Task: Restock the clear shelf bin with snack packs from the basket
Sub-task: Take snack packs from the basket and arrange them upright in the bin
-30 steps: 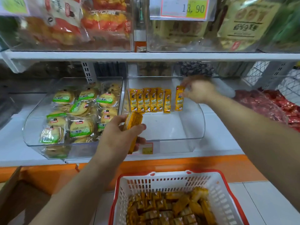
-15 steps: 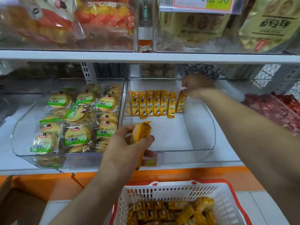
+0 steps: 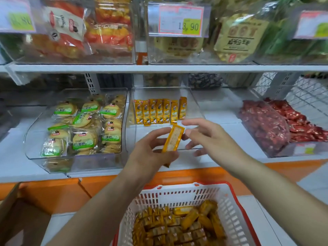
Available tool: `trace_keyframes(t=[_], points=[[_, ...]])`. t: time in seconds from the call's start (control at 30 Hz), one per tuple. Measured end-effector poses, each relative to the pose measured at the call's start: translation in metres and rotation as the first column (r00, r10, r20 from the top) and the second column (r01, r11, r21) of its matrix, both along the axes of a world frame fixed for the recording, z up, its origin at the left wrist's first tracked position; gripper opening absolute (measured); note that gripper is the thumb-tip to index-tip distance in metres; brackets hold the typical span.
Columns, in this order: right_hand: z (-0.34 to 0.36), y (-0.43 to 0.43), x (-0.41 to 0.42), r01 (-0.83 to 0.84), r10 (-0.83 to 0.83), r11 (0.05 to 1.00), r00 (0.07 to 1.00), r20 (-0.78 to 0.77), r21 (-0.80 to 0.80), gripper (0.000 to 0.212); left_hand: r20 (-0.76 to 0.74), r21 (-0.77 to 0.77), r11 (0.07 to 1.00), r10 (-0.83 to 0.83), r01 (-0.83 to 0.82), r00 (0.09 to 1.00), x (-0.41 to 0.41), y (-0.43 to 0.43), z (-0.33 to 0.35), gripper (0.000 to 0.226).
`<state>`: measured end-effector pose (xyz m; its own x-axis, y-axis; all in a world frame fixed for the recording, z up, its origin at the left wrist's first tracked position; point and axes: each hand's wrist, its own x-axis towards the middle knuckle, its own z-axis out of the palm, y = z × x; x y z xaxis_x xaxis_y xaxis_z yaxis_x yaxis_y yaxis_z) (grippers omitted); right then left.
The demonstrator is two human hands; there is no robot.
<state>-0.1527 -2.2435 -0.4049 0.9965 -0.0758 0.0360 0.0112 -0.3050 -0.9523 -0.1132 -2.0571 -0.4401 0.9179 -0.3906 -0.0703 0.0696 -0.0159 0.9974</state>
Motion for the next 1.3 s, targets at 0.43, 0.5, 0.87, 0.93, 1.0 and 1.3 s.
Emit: trace_keyframes(t=[0.43,0.5,0.87,0.93,1.0,1.3], points=[[-0.005,-0.019,-0.03,-0.053,0.051,0.958,0.999,0.012,0.283,0.018,0.221,0.082,0.997,-0.027,0.008,0.975,-0.041,-0.021,0.003,0.039],[-0.005,-0.025,-0.032,-0.143,0.129,0.922,0.99,0.062,0.36,0.034,0.083,0.002,0.999,-0.043,0.043,0.996,-0.042,-0.021,0.004,0.027],[-0.014,-0.027,-0.025,-0.052,0.049,0.88,0.999,0.018,0.471,0.044,0.019,-0.072,0.997,0.02,-0.018,1.0,-0.034,-0.018,-0.002,0.026],[-0.017,-0.024,-0.022,-0.016,0.004,0.886,1.0,0.028,0.464,0.04,0.043,-0.064,0.996,0.059,-0.056,0.997,-0.034,-0.02,-0.003,0.024],[-0.02,-0.021,-0.019,0.001,-0.028,0.857,0.999,0.045,0.515,0.037,0.057,-0.081,0.992,0.103,-0.098,0.993,-0.035,-0.024,-0.002,0.023],[-0.015,-0.055,0.018,0.108,-0.141,0.981,0.968,0.209,0.158,0.037,0.321,0.291,0.933,0.115,-0.213,0.94,0.054,-0.045,0.008,0.007]])
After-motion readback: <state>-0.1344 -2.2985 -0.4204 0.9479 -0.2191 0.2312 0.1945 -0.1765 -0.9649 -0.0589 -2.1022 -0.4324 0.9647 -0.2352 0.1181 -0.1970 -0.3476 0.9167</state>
